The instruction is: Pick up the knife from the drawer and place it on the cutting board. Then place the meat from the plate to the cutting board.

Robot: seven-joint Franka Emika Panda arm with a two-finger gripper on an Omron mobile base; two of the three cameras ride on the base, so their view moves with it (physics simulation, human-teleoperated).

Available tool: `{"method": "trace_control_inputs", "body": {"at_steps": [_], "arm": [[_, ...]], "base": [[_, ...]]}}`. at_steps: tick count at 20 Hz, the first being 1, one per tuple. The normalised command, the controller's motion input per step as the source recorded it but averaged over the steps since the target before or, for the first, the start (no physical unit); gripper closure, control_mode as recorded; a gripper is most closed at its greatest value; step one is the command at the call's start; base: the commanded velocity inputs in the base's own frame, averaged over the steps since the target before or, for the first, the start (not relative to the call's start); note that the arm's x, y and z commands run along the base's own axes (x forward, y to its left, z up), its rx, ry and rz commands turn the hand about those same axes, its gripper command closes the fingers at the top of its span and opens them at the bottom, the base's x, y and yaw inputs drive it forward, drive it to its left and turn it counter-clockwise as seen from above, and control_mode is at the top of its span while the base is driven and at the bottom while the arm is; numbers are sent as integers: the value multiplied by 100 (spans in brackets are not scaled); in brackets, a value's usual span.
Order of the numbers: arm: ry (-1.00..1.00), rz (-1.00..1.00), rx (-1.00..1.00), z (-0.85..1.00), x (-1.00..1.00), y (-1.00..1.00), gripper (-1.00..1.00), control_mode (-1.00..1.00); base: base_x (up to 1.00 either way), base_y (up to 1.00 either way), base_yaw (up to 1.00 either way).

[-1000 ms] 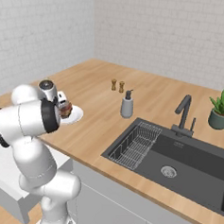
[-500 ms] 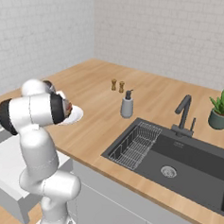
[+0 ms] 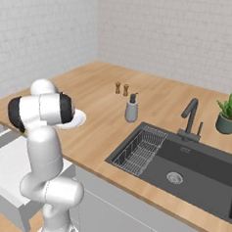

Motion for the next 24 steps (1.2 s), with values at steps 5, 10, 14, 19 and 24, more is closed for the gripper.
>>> {"method": "trace_control_inputs", "body": {"at_steps": [5, 10, 14, 19, 24], "arm": [[0, 0, -1, -16, 32, 1, -100, -100], [0, 0, -1, -17, 33, 0, -100, -100], [0, 0, -1, -17, 6, 0, -100, -100], [0, 0, 0, -4, 0, -1, -100, -100], [0, 0, 0, 0, -8, -16, -100, -100]], "base": [[0, 0, 0], [0, 0, 0], [0, 0, 0], [0, 0, 0], [0, 0, 0]]}}
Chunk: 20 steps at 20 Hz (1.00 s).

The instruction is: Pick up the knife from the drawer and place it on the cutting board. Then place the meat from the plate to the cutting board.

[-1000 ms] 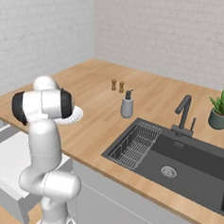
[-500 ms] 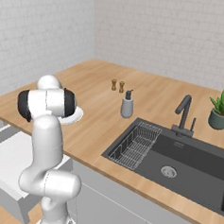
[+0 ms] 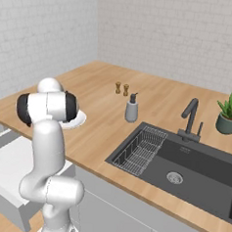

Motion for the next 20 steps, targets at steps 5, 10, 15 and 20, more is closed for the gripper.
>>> {"method": "trace_control_inputs", "body": {"at_steps": [5, 10, 15, 20], "arm": [[0, 0, 0, -1, 0, -19, -100, -100], [0, 0, 0, -9, 7, -1, -100, -100], [0, 0, 0, -17, 23, 5, -100, -100], [0, 0, -1, -16, 10, 6, -100, -100]], "base": [[0, 0, 0], [0, 0, 0], [0, 0, 0], [0, 0, 0]]}}
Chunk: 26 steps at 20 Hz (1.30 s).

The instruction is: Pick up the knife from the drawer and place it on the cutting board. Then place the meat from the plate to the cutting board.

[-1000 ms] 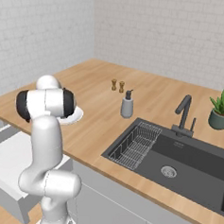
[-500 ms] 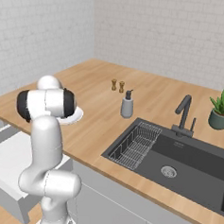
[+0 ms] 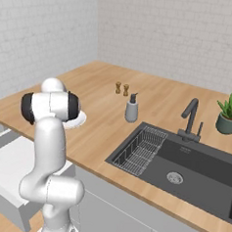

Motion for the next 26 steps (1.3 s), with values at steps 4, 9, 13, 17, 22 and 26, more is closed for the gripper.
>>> {"method": "trace_control_inputs", "body": {"at_steps": [4, 9, 13, 17, 22, 26], "arm": [[0, 0, -1, -15, 0, 0, 100, -100], [0, 0, 0, -7, 8, 0, 100, -100], [0, 0, 0, -3, 5, 0, 100, -100], [-5, 0, 0, 43, -73, -11, 100, -100], [-8, -2, 6, 88, -93, -60, 100, -100], [-10, -1, 7, 93, -83, -81, 100, -100]], "base": [[0, 0, 0], [0, 0, 0], [0, 0, 0], [0, 0, 0], [0, 0, 0], [0, 0, 0]]}}
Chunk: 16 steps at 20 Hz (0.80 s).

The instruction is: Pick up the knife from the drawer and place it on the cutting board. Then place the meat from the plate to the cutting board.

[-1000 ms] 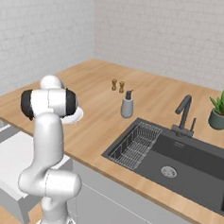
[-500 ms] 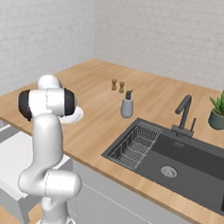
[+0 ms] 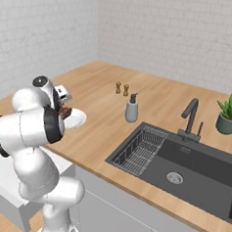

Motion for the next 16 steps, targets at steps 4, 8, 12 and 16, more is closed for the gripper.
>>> {"method": "trace_control_inputs", "body": {"at_steps": [4, 8, 12, 16], "arm": [[-3, 0, 4, 72, -49, -58, 100, -100], [0, 0, 0, 62, -51, -44, 100, -100], [1, 0, 0, 42, -64, -32, 100, -100], [0, 0, 0, 0, 0, 0, 100, 100]], "base": [[0, 0, 0], [0, 0, 0], [0, 0, 0], [-94, -41, 0]]}}
